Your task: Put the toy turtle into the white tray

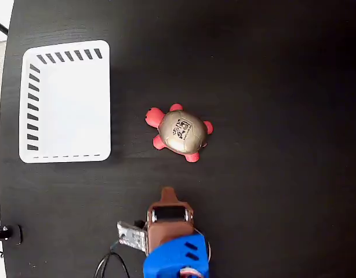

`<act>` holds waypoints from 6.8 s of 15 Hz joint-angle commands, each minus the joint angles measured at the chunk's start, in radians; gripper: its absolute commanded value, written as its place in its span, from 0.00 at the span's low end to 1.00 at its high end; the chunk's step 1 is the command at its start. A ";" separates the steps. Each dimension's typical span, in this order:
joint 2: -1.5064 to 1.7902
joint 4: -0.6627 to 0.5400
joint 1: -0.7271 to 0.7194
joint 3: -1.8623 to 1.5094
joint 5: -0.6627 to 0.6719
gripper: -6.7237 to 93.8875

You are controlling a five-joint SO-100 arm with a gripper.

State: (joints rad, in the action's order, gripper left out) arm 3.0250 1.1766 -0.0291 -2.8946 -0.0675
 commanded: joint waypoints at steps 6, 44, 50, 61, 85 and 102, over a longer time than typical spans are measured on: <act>-0.851 -0.038 0.060 0.703 -0.183 0.07; -1.600 0.156 0.104 1.158 -0.377 0.65; -1.651 0.123 0.098 1.158 -0.382 0.68; -1.615 0.101 0.127 1.157 -0.397 0.07; -1.950 0.583 -0.456 2.322 -0.578 0.07; -2.160 0.563 -0.449 2.362 -0.571 0.58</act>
State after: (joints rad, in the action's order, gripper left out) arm 0.8207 1.7365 -0.4617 -0.5538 -0.6305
